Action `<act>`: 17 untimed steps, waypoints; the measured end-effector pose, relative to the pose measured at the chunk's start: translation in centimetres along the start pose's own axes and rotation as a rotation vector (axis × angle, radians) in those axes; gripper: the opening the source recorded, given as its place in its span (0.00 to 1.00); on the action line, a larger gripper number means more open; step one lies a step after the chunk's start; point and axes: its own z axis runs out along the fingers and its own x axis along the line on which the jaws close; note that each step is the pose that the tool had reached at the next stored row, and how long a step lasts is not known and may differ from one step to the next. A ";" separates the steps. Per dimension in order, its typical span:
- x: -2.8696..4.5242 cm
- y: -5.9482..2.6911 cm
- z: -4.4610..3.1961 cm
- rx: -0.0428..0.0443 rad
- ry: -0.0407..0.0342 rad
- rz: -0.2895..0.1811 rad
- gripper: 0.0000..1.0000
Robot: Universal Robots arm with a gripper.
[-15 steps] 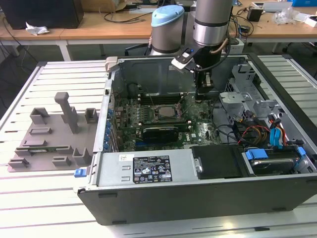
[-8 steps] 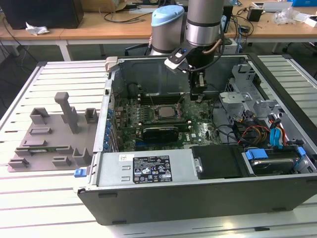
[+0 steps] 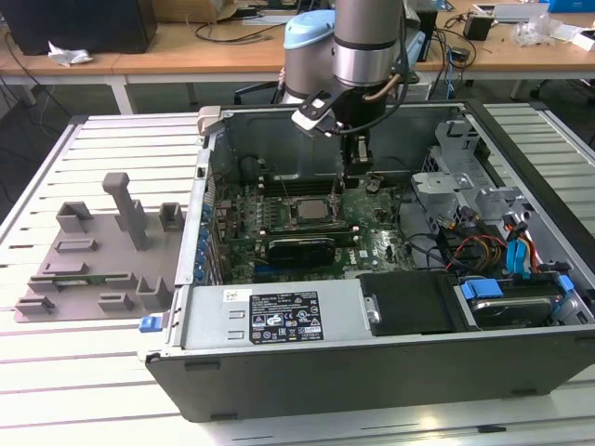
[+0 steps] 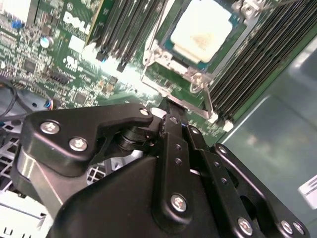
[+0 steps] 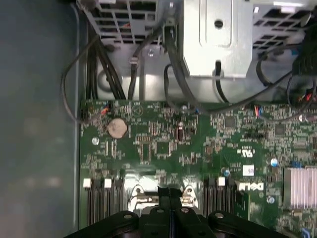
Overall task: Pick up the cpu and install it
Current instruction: 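Close the cpu cover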
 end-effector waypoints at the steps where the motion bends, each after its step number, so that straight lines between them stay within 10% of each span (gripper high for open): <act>1: 0.02 -0.24 -0.01 -0.0004 0.0000 0.000 0.11; 10: 0.08 -0.78 -0.02 -0.0007 0.0001 0.000 0.11; 13: 0.08 -0.77 -0.01 0.0234 0.0002 -0.001 0.11; 17: 0.08 -0.77 0.00 0.0276 0.0005 -0.001 0.11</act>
